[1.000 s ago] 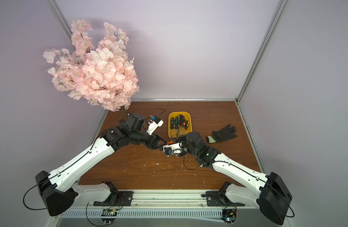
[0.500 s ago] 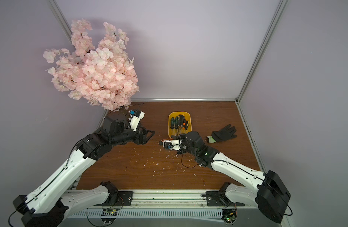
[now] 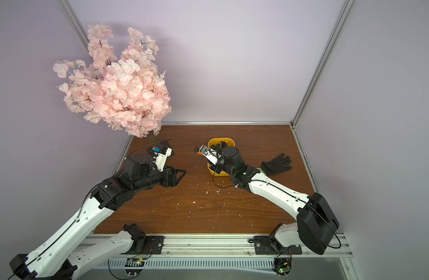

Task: Put the screwdriver on the desktop into the storage box
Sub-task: Place the screwdriver in the storage box.

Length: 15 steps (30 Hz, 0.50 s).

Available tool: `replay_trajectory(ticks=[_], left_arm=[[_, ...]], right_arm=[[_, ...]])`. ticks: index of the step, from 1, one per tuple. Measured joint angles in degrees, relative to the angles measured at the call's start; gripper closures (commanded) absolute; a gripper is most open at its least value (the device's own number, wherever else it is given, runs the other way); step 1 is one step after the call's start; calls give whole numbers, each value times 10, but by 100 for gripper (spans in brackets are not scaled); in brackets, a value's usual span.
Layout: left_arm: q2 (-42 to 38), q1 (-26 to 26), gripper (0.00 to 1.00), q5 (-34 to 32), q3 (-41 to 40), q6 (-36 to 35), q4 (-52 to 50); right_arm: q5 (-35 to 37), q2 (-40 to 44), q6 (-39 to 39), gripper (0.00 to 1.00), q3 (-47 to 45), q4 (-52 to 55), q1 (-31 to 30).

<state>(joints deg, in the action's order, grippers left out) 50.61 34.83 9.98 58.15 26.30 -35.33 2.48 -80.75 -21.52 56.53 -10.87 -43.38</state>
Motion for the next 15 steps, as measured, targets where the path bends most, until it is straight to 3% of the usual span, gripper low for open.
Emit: replay_trajectory(ticks=[15], left_arm=[[-23, 5, 22, 4, -65, 47, 59]], right_arm=[[37, -160, 308, 100, 70, -43, 75]])
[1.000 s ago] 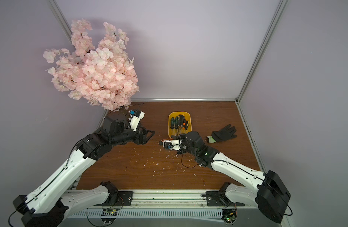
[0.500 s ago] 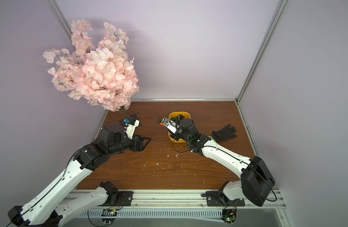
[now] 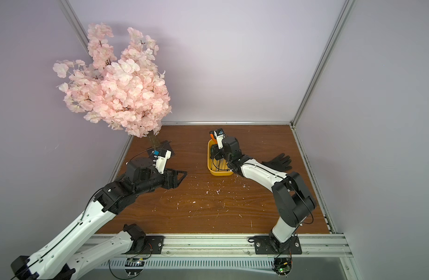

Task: Put the screwdriver on the desktop into the storage box
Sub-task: Place the screwdriver in the storage box.

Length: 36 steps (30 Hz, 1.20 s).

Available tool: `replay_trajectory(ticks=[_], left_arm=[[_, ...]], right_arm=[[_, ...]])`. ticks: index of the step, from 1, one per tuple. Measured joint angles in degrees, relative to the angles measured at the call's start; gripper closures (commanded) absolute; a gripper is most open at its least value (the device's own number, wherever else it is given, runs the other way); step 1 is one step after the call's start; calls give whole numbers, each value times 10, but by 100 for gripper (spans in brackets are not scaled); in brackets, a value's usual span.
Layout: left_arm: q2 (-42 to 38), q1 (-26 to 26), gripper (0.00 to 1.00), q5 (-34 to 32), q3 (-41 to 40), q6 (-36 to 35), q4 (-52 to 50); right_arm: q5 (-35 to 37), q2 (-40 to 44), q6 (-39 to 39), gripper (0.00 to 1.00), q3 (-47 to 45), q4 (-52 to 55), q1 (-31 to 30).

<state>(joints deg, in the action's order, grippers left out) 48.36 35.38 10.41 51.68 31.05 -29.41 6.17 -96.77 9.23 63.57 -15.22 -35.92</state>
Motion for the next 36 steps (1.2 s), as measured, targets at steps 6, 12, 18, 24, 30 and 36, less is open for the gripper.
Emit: replay_trajectory(ticks=[6, 12, 18, 24, 30, 36], left_arm=[[-11, 3, 22, 0, -23, 16, 20], [-26, 3, 22, 0, -42, 27, 27], [-34, 3, 22, -5, -50, 33, 29], [-36, 3, 22, -7, -52, 35, 31], [-36, 3, 22, -7, -52, 38, 32], [-37, 3, 22, -9, -52, 44, 35]], right_arm=[[4, -65, 80, 100, 21, -30, 0], [11, -121, 139, 100, 59, -33, 1], [8, -158, 197, 100, 98, -10, 9], [0, -193, 232, 96, 136, 23, 18], [-5, -219, 245, 88, 158, 50, 24], [-7, -228, 256, 71, 162, 70, 27]])
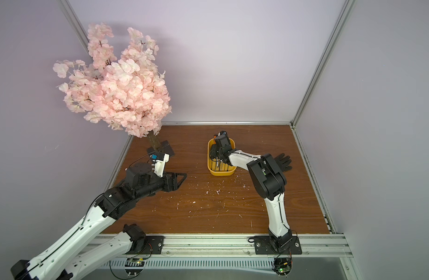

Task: Put the screwdriver on the desktop into the storage box
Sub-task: Place the screwdriver in the storage box, then reset both arms

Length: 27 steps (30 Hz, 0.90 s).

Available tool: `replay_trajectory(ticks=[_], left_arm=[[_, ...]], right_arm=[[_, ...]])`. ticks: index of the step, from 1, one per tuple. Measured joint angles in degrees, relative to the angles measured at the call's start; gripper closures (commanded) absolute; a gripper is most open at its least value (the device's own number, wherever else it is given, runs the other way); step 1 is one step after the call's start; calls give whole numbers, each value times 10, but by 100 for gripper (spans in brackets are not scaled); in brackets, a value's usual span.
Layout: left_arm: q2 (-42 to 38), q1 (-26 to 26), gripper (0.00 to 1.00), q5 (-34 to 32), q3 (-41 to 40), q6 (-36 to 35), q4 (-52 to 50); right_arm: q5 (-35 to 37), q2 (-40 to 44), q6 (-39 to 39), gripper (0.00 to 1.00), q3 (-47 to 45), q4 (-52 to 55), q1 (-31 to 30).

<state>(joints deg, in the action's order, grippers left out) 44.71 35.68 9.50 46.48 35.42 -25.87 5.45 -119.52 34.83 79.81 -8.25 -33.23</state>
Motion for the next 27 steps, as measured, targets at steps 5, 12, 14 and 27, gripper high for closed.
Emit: replay_trajectory(ticks=[5, 12, 14, 27], left_arm=[[1, 0, 22, -4, -1, 0, 0], [16, 0, 21, -8, -1, 0, 7], [23, 0, 21, -9, -2, 0, 13], [100, 0, 1, -63, -2, -2, 68]], right_arm=[[-9, 0, 3, 1, 8, 6, 0], [-12, 34, -11, 1, -10, 2, 0], [-10, 57, -16, 1, -26, 2, 0], [21, 259, -102, 1, -162, -28, 6]])
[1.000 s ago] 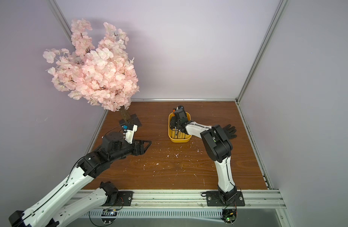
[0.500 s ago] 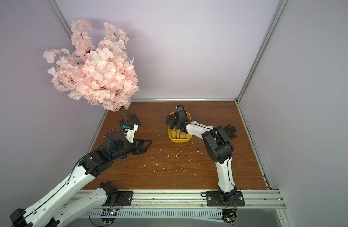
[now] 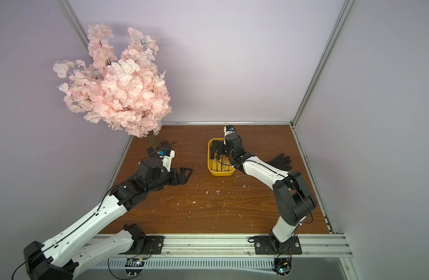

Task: Put the screwdriver on the desktop into the storage box
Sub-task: Reset both arms

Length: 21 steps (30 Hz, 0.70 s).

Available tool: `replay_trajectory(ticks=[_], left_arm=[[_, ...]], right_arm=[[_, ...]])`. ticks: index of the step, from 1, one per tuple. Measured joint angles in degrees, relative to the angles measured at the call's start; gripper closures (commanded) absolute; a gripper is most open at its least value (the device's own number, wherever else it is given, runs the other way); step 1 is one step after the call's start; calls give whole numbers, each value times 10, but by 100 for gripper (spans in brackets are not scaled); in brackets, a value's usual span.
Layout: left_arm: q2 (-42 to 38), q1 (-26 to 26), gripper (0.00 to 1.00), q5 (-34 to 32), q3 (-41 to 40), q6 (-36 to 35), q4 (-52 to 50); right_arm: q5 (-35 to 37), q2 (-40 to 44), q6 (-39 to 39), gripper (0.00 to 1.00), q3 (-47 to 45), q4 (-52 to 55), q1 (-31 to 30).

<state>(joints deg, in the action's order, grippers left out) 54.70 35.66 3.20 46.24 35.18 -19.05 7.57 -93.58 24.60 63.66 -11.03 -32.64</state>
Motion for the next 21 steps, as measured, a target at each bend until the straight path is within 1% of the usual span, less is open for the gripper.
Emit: replay_trajectory(ticks=[4, 9, 15, 18, 21], left_arm=[[25, -10, 1, -40, 0, -10, 14], [52, -50, 1, -100, 6, -38, 40], [86, -122, 1, -147, 10, -68, 64], [85, -166, 1, -164, 7, -83, 82], [69, -209, 1, -180, -24, -105, 131]], right_arm=[[16, 65, -33, 1, -61, -15, 15], [41, 145, -71, 1, -137, -32, 53], [66, 220, -102, 1, -205, -57, 102], [76, 256, -113, 1, -243, -76, 126], [87, 285, -125, 1, -277, -100, 151]])
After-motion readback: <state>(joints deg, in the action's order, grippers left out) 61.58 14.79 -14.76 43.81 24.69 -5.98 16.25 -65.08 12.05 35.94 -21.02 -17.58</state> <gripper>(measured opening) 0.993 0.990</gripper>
